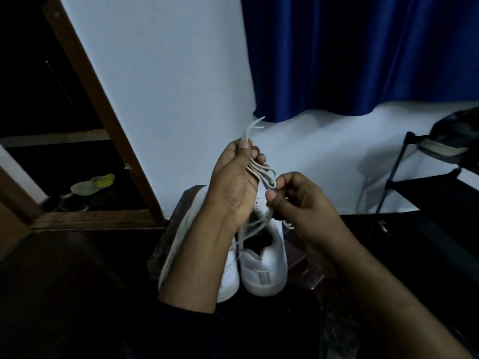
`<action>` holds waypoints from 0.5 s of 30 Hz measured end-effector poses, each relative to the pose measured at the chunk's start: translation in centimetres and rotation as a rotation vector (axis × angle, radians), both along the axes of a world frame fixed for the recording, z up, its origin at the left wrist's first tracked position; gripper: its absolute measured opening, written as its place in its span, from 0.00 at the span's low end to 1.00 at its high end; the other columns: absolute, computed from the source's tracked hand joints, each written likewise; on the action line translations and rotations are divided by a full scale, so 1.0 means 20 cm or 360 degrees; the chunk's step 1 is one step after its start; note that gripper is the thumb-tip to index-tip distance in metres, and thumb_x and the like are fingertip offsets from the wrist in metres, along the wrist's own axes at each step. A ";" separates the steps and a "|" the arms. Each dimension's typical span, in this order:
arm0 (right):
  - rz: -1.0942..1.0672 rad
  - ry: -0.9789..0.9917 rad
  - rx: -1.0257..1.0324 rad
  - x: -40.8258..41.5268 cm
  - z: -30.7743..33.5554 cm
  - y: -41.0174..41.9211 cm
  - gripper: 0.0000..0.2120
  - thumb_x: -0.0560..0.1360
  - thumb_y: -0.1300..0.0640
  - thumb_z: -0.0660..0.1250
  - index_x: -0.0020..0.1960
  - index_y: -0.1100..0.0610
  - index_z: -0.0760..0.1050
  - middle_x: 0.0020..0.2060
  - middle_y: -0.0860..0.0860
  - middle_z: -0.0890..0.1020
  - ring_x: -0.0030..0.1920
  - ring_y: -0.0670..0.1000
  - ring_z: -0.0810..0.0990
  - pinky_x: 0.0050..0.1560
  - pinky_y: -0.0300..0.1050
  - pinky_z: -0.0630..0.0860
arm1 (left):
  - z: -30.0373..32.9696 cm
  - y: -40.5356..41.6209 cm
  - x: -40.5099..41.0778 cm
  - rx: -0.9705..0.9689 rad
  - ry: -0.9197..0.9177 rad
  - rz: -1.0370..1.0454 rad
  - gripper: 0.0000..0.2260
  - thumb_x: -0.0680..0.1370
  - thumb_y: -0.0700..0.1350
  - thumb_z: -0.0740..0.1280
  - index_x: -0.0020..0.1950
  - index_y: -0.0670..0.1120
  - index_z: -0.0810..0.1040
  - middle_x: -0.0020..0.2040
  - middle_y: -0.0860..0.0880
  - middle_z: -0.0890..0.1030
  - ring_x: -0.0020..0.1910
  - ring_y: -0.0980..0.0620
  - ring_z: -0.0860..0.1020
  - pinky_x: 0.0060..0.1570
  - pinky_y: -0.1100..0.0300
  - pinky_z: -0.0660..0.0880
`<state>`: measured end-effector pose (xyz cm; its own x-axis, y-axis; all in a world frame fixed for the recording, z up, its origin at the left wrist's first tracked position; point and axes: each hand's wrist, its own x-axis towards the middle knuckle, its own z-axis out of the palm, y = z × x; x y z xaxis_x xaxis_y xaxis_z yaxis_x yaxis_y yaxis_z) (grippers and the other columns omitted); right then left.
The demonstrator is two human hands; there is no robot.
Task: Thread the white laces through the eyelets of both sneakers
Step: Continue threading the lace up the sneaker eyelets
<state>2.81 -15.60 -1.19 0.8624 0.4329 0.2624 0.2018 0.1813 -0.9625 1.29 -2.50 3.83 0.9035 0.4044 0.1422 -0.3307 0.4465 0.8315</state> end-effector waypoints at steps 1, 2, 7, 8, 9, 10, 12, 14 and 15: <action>-0.0107 -0.0055 -0.0086 0.03 -0.01 -0.03 0.06 0.78 0.62 0.71 0.49 0.58 0.74 0.35 0.52 0.79 0.34 0.50 0.79 0.40 0.48 0.75 | -0.03 -0.02 0.03 0.0070 0.0033 0.0022 0.09 0.86 0.41 0.59 0.47 0.44 0.73 0.37 0.50 0.73 0.37 0.55 0.75 0.38 0.63 0.77; -0.0217 -0.0102 -0.0175 0.06 -0.03 -0.06 0.05 0.78 0.62 0.71 0.48 0.57 0.75 0.34 0.51 0.80 0.32 0.48 0.79 0.38 0.48 0.76 | -0.06 -0.03 0.07 0.0141 0.0078 0.0047 0.09 0.86 0.41 0.60 0.47 0.44 0.73 0.36 0.51 0.74 0.36 0.55 0.75 0.37 0.63 0.77; -0.0559 -0.0232 -0.0494 0.24 -0.12 -0.12 0.06 0.76 0.59 0.73 0.44 0.52 0.77 0.34 0.50 0.81 0.31 0.50 0.81 0.36 0.48 0.80 | -0.15 -0.03 0.26 0.0506 0.0337 -0.0008 0.06 0.85 0.40 0.62 0.50 0.43 0.76 0.39 0.49 0.77 0.41 0.53 0.79 0.40 0.60 0.79; -0.0609 -0.0294 -0.0586 0.27 -0.14 -0.12 0.06 0.76 0.59 0.73 0.44 0.52 0.76 0.34 0.49 0.81 0.31 0.49 0.81 0.35 0.42 0.78 | -0.17 -0.02 0.30 0.0668 0.0399 -0.0023 0.05 0.85 0.40 0.63 0.50 0.44 0.76 0.39 0.48 0.78 0.42 0.52 0.80 0.43 0.58 0.79; -0.0649 -0.0362 -0.0687 0.29 -0.15 -0.12 0.06 0.76 0.60 0.72 0.44 0.52 0.77 0.34 0.48 0.81 0.31 0.48 0.80 0.34 0.35 0.75 | -0.18 0.00 0.33 0.0868 0.0477 -0.0016 0.04 0.84 0.39 0.65 0.49 0.44 0.76 0.39 0.48 0.79 0.42 0.51 0.81 0.44 0.57 0.78; -0.0673 -0.0425 -0.0807 0.32 -0.17 -0.12 0.05 0.75 0.61 0.72 0.45 0.53 0.77 0.35 0.47 0.81 0.33 0.46 0.80 0.34 0.32 0.72 | -0.20 0.02 0.36 0.1097 0.0577 0.0003 0.04 0.82 0.38 0.67 0.49 0.45 0.76 0.40 0.47 0.79 0.42 0.50 0.81 0.43 0.58 0.77; -0.0656 -0.0540 -0.1130 0.37 -0.22 -0.11 0.05 0.74 0.63 0.70 0.45 0.54 0.78 0.38 0.48 0.83 0.39 0.50 0.82 0.39 0.36 0.72 | -0.25 0.05 0.39 0.1574 0.0797 0.0041 0.06 0.79 0.37 0.69 0.52 0.47 0.75 0.45 0.48 0.79 0.41 0.50 0.78 0.38 0.60 0.74; -0.0540 -0.0549 -0.1436 0.41 -0.26 -0.10 0.06 0.73 0.63 0.69 0.46 0.54 0.79 0.42 0.53 0.84 0.47 0.57 0.82 0.44 0.43 0.74 | -0.29 0.06 0.40 0.1912 0.0911 0.0029 0.11 0.79 0.38 0.69 0.59 0.46 0.74 0.52 0.45 0.79 0.45 0.48 0.79 0.40 0.59 0.75; -0.0479 -0.0544 -0.1542 0.42 -0.27 -0.09 0.05 0.73 0.63 0.69 0.47 0.55 0.79 0.44 0.55 0.85 0.49 0.59 0.82 0.46 0.45 0.75 | -0.30 0.07 0.40 0.2015 0.0916 0.0017 0.14 0.79 0.39 0.70 0.62 0.46 0.73 0.54 0.44 0.80 0.48 0.46 0.80 0.45 0.56 0.78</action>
<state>11.25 -17.47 -6.61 0.9144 0.3679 0.1688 0.3968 -0.7324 -0.5533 9.24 -1.20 -2.11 0.9572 0.2883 0.0261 0.1936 -0.7046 0.6827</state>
